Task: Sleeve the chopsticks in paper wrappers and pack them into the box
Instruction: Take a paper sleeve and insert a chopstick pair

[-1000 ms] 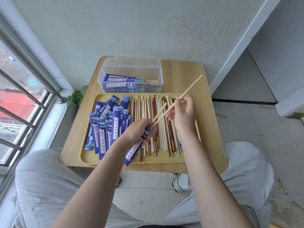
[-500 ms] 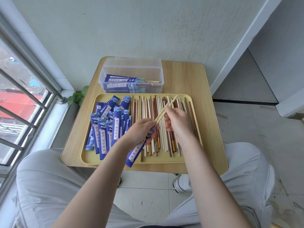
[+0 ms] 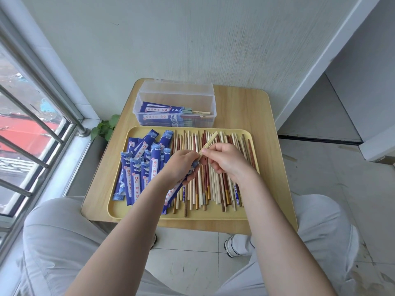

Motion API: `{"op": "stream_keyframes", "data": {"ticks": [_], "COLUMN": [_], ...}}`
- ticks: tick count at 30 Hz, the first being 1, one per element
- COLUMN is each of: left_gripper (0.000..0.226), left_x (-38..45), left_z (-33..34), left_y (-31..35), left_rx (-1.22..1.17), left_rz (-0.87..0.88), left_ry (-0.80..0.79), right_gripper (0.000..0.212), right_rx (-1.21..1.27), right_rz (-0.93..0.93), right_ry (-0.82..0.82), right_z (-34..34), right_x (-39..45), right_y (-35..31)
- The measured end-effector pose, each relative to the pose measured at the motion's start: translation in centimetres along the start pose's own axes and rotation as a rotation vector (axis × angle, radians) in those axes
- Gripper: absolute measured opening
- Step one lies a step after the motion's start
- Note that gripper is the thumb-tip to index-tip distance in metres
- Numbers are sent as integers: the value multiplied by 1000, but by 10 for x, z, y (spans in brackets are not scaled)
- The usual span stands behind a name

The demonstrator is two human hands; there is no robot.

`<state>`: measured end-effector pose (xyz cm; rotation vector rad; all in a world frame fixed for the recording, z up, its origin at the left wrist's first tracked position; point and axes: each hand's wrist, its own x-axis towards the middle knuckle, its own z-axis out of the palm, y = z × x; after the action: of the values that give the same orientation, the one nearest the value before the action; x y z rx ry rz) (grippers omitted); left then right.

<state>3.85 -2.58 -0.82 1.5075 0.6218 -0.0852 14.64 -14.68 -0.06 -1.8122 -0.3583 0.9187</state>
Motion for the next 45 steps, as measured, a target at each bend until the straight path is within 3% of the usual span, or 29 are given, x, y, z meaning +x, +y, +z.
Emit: {"op": "stream_keyframes", "data": {"ticks": [9,17,20,23,32,36,38,42,45], "left_gripper": [31,36,38,42,43,44,43,42,45], "left_x": [38,97,110,117,131,133,135,136,136], "left_z": [-29,-53,-67,-82,-99,-99,-98,-101,-105], "left_y": [52,100,103,90,49,47,46,45,42], "left_rx": [316,1049,978,951,1101,1094,1079,1128,1170], "left_rz": [85,343,468,434,160,99,71,100,59], "left_ry": [108,433,599,635,459,405,405,489,541], "right_gripper": [14,13,13,12,11,30,35,30,28], "right_rx": [268,556,708,753,622,615,476,-89,-411], "right_rz": [-34,-27,-9,28,205,170,136,-7,-123], "right_ry": [9,127,284,414,273,259,294,370,340], "right_z": [-7,2,-1,-2,32,16,11,6,10], "right_x": [41,91,107,124,149,145,143,136,131], "right_y": [-56,-81,-84,-82,-95,-96,-92,-84,-81]}}
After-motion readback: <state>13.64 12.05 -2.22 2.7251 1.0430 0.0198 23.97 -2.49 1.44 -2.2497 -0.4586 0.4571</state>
